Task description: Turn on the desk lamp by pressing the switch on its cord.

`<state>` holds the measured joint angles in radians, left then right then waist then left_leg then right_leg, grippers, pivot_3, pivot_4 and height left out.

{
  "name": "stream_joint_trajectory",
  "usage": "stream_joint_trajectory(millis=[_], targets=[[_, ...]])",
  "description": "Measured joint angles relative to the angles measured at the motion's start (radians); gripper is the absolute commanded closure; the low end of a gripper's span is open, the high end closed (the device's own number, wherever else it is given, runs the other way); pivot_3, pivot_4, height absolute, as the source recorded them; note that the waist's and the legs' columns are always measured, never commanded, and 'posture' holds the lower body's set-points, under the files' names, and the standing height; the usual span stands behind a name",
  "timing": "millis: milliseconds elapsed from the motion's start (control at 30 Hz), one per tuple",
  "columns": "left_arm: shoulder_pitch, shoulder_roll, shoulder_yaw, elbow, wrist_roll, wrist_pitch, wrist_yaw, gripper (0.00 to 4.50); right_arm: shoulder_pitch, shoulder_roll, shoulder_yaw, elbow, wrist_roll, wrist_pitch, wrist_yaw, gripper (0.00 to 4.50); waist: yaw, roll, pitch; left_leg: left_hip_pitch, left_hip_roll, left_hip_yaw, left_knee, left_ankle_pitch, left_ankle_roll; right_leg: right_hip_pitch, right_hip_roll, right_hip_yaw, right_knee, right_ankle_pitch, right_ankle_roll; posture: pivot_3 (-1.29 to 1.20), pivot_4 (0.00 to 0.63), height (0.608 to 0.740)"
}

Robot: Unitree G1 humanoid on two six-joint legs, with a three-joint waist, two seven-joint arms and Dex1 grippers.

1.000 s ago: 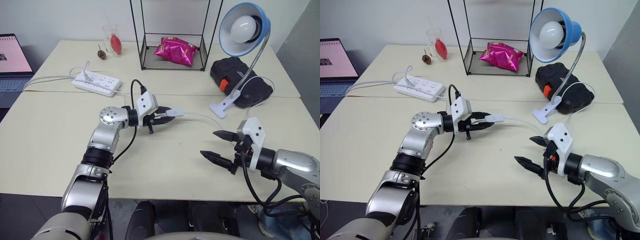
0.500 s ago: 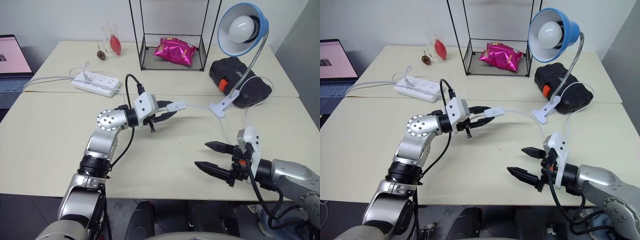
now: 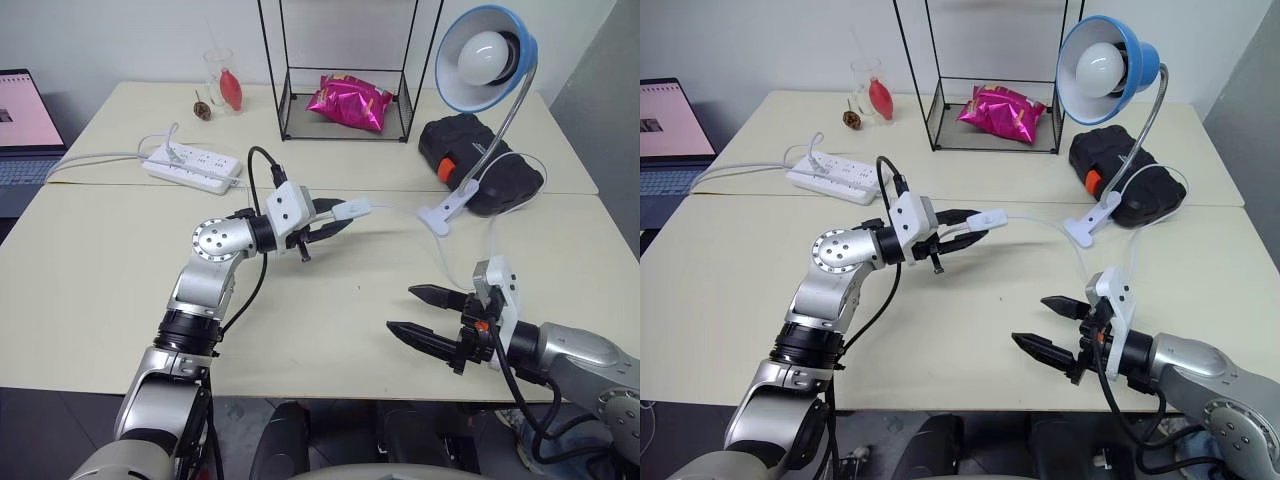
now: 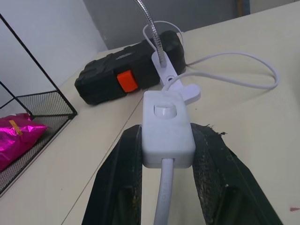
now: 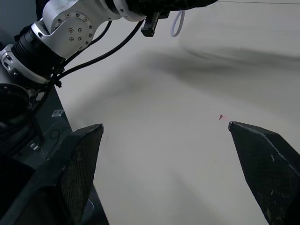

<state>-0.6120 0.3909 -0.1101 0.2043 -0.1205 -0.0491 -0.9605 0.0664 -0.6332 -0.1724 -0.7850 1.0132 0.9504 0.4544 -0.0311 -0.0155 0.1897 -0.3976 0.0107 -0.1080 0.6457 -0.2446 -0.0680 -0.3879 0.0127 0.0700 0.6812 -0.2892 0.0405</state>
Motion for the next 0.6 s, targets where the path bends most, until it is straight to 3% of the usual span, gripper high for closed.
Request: stream_joint_trajectory(millis=[600], targets=[[0.004,-0.023,0.027,-0.091,-0.147,0.164,0.014,3.39,-0.113,0.358,0.048,0.134,0.317,-0.058,-0.498,0.00,-0.003,0.000,0.000,0.000,0.001,0.000,0.000,0.000,0.000,-0.001,0.001,0.001,0.001,0.000,0.000,0.00,0.150,0.740]])
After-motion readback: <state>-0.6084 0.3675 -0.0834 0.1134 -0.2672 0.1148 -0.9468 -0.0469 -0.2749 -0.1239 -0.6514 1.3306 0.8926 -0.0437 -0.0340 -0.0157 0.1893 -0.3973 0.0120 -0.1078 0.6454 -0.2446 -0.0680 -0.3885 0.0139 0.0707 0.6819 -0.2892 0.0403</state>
